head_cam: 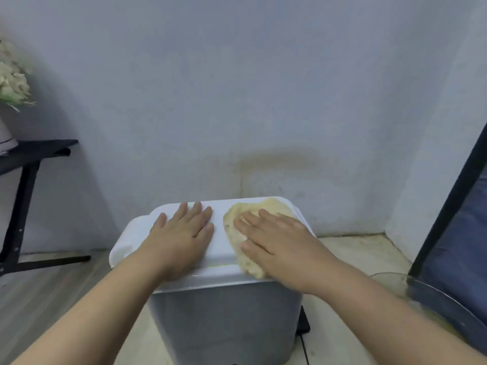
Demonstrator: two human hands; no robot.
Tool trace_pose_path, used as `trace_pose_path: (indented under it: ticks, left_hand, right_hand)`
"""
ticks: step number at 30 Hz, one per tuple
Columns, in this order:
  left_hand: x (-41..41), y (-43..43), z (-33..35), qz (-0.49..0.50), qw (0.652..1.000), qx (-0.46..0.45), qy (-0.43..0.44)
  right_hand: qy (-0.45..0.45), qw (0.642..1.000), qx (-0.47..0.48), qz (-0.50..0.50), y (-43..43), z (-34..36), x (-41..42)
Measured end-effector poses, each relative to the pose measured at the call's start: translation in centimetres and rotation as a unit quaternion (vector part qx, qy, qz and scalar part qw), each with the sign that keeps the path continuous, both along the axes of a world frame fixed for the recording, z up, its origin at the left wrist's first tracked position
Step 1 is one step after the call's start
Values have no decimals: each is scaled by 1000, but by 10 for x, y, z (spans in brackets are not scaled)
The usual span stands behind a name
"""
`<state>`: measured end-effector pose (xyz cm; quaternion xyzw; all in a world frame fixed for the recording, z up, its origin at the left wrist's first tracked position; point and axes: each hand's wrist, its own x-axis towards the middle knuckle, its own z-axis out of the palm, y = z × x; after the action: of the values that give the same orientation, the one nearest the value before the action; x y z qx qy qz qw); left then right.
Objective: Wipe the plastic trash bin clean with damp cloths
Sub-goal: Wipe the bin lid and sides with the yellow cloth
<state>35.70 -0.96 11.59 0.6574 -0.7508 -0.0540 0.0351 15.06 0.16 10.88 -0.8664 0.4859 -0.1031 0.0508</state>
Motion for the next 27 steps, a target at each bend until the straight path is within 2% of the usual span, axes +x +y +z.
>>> trace_pose_path:
  ticks: [2, 4, 7, 10, 12, 14, 18, 20, 23, 27]
  left_hand:
    - [4, -1, -1, -3, 1000, -3, -4]
    - [3, -1, 1, -5, 1000, 3, -2]
    - [-1, 1, 1, 2, 1000, -3, -1]
    - [4, 2, 1, 23, 1000, -12, 11]
    - [7, 3, 0, 26, 999, -10, 19]
    - [8, 4, 1, 12, 1000, -8, 17]
    - [2, 5, 3, -7, 1000, -1, 4]
    - [-1, 5, 2, 1, 1000, -2, 4]
    - [-5, 4, 2, 20, 1000, 0, 12]
    - [0, 5, 2, 14, 1000, 1, 7]
  right_hand:
    - [5, 999, 39, 3, -9, 7, -24]
    - [32, 995, 71, -58, -34, 18, -33]
    - [71, 992, 58, -86, -70, 22, -2]
    - [78, 996, 29, 34, -57, 7, 8]
    - [46, 985, 36, 162, -32, 5, -18]
    - [21, 974, 63, 217, -22, 13, -51]
    - [1, 990, 117, 76, -54, 27, -63]
    - [52, 995, 89, 12, -62, 29, -35]
    - [65, 997, 22, 43, -33, 15, -6]
    - [49, 974, -204, 81, 22, -20, -19]
